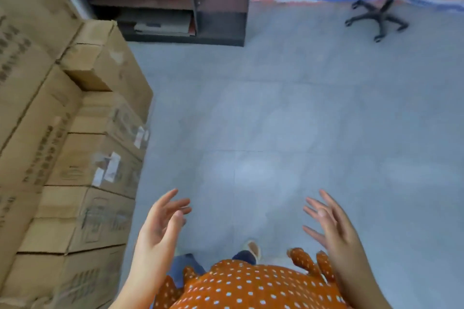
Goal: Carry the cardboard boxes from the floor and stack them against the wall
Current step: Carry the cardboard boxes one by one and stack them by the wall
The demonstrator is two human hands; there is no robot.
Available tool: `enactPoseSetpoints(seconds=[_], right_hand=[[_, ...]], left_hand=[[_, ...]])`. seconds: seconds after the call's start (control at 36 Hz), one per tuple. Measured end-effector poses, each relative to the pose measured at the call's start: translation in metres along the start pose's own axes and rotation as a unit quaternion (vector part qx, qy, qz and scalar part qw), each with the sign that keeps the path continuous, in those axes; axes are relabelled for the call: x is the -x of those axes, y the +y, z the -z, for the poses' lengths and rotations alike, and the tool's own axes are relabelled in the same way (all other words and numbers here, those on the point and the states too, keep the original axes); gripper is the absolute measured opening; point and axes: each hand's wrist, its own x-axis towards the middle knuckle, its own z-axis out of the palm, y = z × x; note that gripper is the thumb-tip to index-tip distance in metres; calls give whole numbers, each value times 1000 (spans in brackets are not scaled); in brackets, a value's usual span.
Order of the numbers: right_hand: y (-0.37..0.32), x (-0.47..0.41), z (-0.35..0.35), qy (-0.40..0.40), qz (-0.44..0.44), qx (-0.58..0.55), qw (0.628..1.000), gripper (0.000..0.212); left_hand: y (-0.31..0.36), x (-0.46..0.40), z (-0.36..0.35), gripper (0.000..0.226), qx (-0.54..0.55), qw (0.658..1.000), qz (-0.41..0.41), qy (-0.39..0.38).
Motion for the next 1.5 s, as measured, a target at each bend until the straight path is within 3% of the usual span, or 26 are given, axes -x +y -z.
enactPoseSetpoints(seconds=[0.03,0.11,0.19,0.22,0.31,0.39,0.61,0.69,0.75,0.97,1.08,1.22,1.25,1.31,1.33,1.5], right_hand=[[-1,-3,15,25,-5,-11,1000,25],[-3,-9,53,91,-11,-42,995,34],[2,-10,81,145,-24,-69,987,31],[4,-11,89,164,-28,-76,983,32],[8,-14,109,220,-43,-87,971,32],[8,-23,128,271,-55,-100,956,31],[-16,-78,170,409,-49,-162,897,32],[-37,-107,183,461,-13,-192,866,90],[-48,-129,192,493,5,-208,844,108],[-79,-182,231,562,34,-245,790,105],[-77,-197,256,592,18,-251,766,114],[-76,-222,301,601,11,-245,760,100],[-75,-227,313,604,9,-246,758,87],[-71,-239,343,607,16,-239,758,39],[-70,-243,354,614,9,-236,753,27],[-78,-266,466,613,11,-200,764,33]], left_hand=[[4,-4,-17,42,-2,1000,-9,-19],[18,-20,-63,53,0,996,-12,-87],[31,-37,-104,65,-14,989,-12,-145],[35,-42,-118,63,-24,987,-10,-158],[43,-62,-158,21,-47,979,-14,-196],[50,-82,-198,34,-85,964,-25,-250],[98,-166,-322,36,-132,910,-77,-385],[131,-198,-366,27,-108,902,-86,-410],[149,-219,-394,30,-99,893,-97,-428],[191,-258,-495,36,-115,853,-121,-495],[197,-258,-539,35,-109,841,-102,-520],[201,-255,-594,30,-134,821,-99,-546],[201,-256,-607,32,-137,822,-98,-544],[200,-254,-636,27,-135,826,-98,-539],[201,-253,-646,28,-140,828,-98,-534],[208,-226,-749,35,-130,842,-108,-512]])
